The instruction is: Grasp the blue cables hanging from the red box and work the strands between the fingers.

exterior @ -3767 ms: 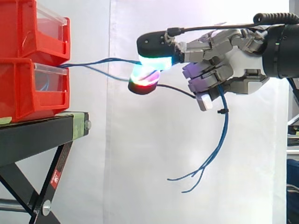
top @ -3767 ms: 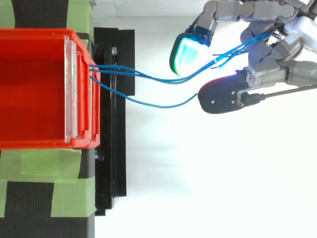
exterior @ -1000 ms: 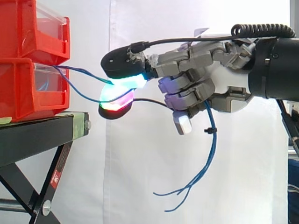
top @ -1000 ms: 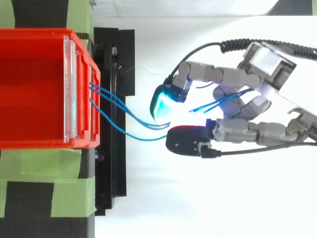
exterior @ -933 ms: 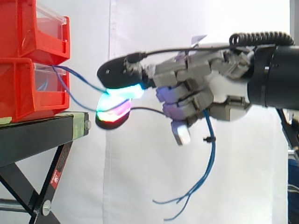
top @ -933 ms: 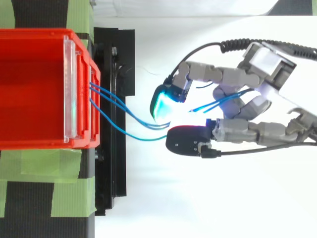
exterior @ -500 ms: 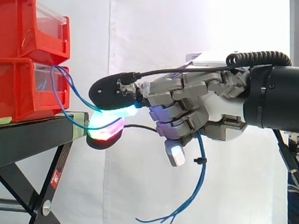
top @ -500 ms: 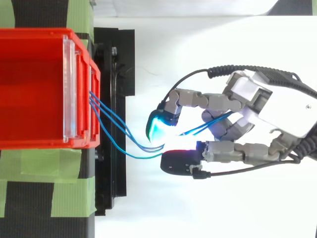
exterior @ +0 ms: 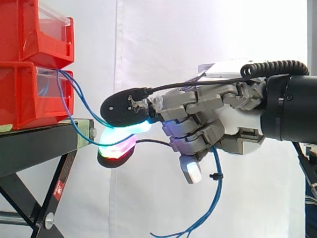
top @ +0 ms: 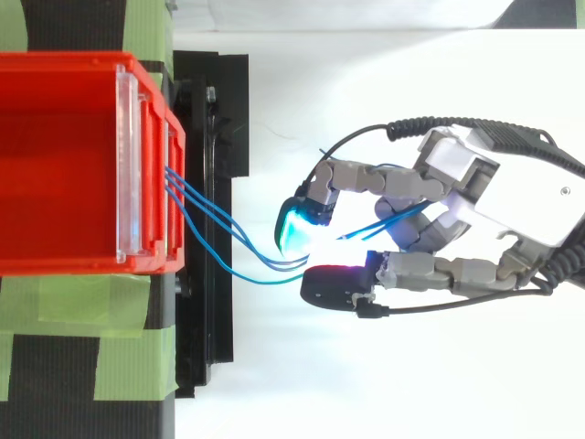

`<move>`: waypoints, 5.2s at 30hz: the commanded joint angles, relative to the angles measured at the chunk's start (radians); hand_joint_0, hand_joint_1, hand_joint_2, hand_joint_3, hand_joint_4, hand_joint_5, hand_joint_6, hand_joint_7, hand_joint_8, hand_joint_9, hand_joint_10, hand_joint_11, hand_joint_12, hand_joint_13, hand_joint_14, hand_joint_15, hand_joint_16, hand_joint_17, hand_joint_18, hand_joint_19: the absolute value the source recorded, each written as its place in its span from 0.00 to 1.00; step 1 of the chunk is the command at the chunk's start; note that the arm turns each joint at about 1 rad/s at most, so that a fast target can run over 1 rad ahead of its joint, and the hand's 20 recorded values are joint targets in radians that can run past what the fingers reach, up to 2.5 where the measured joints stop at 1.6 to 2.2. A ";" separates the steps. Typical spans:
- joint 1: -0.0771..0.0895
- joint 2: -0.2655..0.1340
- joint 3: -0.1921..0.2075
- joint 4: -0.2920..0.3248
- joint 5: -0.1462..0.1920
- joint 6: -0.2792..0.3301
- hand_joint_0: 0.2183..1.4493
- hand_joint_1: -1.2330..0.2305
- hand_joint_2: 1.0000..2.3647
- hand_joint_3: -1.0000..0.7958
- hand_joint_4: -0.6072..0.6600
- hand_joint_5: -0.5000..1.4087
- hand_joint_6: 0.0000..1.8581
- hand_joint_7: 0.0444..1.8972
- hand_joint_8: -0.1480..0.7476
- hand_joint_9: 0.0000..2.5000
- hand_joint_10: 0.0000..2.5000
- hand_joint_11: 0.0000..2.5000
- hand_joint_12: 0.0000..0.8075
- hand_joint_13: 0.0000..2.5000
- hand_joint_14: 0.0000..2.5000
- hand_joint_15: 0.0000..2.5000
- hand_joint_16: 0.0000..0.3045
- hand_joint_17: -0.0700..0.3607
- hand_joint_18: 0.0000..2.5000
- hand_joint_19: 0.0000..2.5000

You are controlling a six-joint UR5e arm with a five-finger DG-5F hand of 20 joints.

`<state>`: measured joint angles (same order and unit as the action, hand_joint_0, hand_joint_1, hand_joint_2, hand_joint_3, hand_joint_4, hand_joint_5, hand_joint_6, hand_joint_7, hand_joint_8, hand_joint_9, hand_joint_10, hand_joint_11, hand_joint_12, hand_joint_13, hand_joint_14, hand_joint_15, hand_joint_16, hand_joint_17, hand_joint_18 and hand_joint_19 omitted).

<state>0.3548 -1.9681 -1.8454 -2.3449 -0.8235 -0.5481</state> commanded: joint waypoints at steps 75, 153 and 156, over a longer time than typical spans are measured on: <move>-0.059 0.103 0.000 -0.140 -0.012 -0.082 0.49 0.40 0.25 0.53 0.78 0.57 0.01 0.57 0.76 0.71 1.00 1.00 0.85 0.78 1.00 0.68 0.80 0.58 1.00 0.24; -0.103 0.156 0.000 -0.172 -0.075 -0.210 0.43 0.41 0.01 0.22 0.76 0.60 0.01 0.65 0.76 0.71 1.00 1.00 0.85 0.78 1.00 0.68 0.80 0.58 1.00 0.24; -0.105 0.156 0.000 -0.169 -0.034 -0.185 0.40 0.42 0.01 0.15 0.74 0.58 0.01 0.66 0.76 0.71 1.00 1.00 0.85 0.78 1.00 0.68 0.80 0.58 1.00 0.24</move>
<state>0.2510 -1.8118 -1.8454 -2.5179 -0.8940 -0.7575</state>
